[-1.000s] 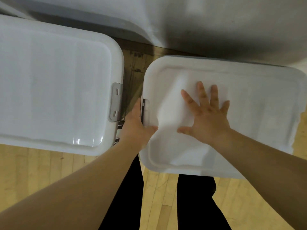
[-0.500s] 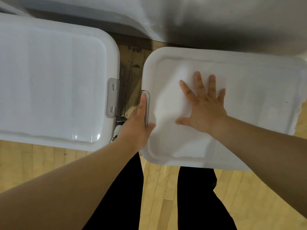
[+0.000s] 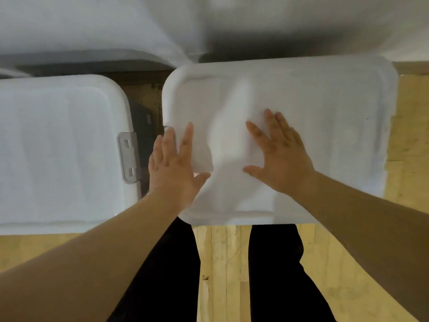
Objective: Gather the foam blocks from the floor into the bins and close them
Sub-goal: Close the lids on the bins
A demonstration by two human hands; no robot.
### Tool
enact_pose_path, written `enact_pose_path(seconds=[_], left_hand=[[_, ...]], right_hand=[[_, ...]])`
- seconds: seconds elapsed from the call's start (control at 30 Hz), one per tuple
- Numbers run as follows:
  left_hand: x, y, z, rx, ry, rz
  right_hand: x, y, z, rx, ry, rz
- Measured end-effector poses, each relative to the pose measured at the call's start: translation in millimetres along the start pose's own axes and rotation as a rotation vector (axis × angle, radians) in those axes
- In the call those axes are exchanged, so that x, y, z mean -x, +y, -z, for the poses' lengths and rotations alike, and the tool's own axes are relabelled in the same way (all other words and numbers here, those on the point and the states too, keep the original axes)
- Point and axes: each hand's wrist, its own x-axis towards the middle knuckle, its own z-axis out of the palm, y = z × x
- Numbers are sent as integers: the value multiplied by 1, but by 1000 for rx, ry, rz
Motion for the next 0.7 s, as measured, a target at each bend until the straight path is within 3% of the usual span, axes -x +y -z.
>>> enact_pose_path(seconds=[0.2,0.37,0.47,0.57,0.63,0.7], left_hand=[[-27,140,-16,-239,-156,-350],[-45,221,-53,-340,-294,-311],[-46,222,-58,-366,-296,-262],[-46,225,-57,-422,-301,-254],[-46,228,-56,-447,-309,-234],[-46,231,-55,-460,-322,-221]], right_hand=[[41,120,-2,-130,101,-373],[54,180,-2,-194,263,-398],[49,202,-9,-603,297,-648],[45,216,-16,-1116,167,-782],[41,221,-14,-1190,132,-783],[45,222,-15,-1199,225,-788]])
